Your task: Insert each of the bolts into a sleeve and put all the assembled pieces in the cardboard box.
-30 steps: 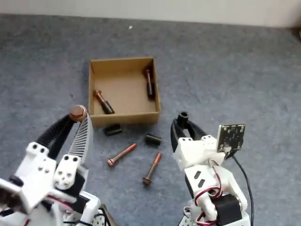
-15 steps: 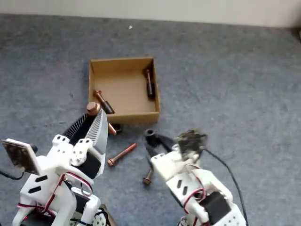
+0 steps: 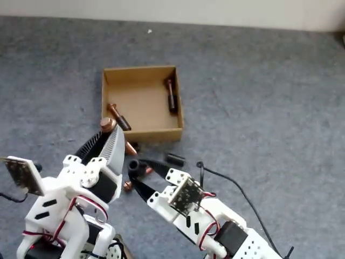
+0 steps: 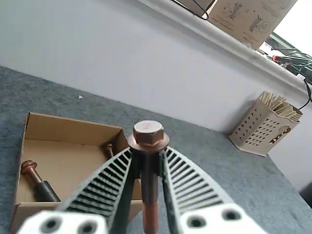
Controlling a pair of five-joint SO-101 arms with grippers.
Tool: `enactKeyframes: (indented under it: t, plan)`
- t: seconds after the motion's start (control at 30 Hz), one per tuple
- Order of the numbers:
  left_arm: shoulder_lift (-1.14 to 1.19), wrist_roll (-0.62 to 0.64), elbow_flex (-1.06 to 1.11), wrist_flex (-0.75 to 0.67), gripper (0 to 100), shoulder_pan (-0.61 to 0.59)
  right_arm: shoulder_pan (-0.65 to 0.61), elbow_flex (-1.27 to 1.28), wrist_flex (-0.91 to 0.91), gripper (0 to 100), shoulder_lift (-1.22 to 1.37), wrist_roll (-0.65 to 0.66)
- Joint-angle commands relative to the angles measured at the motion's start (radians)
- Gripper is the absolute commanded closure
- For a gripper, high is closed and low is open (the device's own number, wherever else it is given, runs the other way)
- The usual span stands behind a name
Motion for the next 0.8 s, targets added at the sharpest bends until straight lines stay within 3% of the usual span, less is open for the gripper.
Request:
enactKeyframes:
  t: [0.0,0.27,0.77]
  plan:
    - [0.004,0.003,0.018,-0.021,99,0.013,-0.01,0.019,-0.039,99.4,-0.018,0.012]
    - [0.004,0.002,0.018,-0.028,99,0.124,0.064,0.019,-0.038,99.4,-0.018,0.012]
    - [0.004,-0.002,0.024,-0.029,99,0.101,0.108,0.018,-0.038,99.4,-0.018,0.014]
